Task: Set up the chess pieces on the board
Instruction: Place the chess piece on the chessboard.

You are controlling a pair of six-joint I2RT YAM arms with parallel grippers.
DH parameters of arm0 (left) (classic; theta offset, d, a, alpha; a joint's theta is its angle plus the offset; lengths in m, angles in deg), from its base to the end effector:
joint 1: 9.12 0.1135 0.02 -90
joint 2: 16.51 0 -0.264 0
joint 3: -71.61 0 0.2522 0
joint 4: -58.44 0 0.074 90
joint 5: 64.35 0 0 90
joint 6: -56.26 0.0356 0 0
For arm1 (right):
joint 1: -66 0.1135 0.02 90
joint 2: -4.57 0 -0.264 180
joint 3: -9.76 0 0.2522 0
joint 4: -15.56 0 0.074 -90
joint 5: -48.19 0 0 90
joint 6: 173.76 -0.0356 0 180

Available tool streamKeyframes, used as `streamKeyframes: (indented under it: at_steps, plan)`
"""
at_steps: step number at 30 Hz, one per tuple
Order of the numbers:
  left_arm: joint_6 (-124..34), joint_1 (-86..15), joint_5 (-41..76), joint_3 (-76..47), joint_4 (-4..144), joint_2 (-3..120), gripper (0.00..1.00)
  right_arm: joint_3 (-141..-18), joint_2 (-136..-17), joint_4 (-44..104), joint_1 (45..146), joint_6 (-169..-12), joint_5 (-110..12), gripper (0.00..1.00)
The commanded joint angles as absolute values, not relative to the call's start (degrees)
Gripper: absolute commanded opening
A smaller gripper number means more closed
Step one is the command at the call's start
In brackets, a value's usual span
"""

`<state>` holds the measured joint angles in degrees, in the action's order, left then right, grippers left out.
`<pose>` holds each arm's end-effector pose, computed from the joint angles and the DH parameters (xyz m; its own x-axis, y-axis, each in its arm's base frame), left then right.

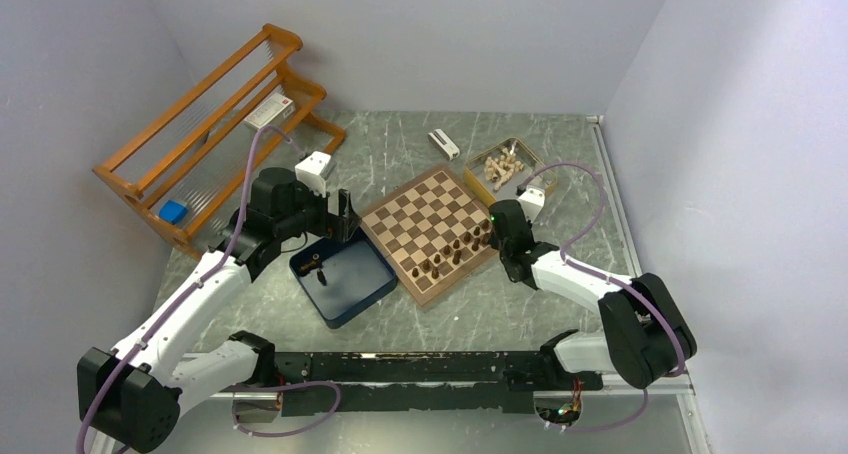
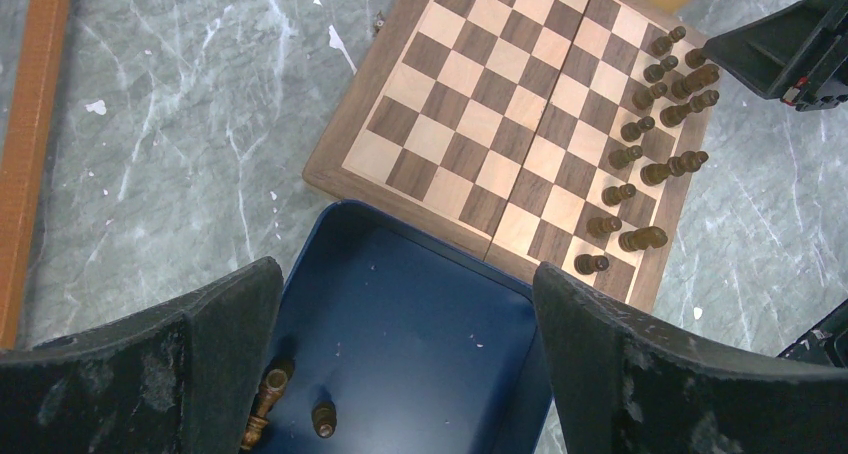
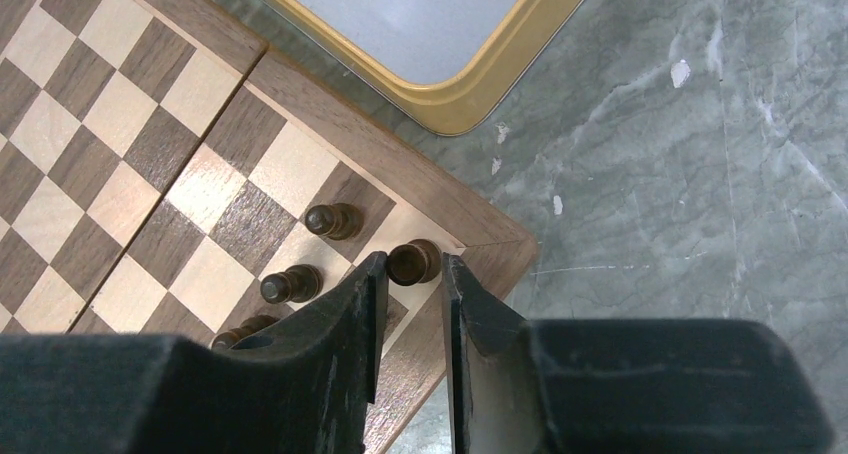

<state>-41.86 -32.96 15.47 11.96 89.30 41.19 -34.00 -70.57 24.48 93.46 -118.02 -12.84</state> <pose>0.2046 -0.0973 0.2925 -0.5139 0.0751 -0.8545 0.4715 0.8569 -0.2082 0.2278 0.0990 0.1693 -0.5169 0.2864 -0.8067 0.2606 0.9503 0.1704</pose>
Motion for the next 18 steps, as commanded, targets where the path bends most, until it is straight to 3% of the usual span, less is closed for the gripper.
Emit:
streamKeyframes:
  at_steps: [1,18]
  plan:
    - [-40.9,-33.3,16.0,11.6,89.0,40.7,1.0,-34.7,-69.7,23.8,93.6,-117.9,-11.7,0.3]
    - [-40.9,-33.3,16.0,11.6,88.9,40.5,1.0,-34.3,-69.7,22.6,93.6,-117.8,-14.0,0.25]
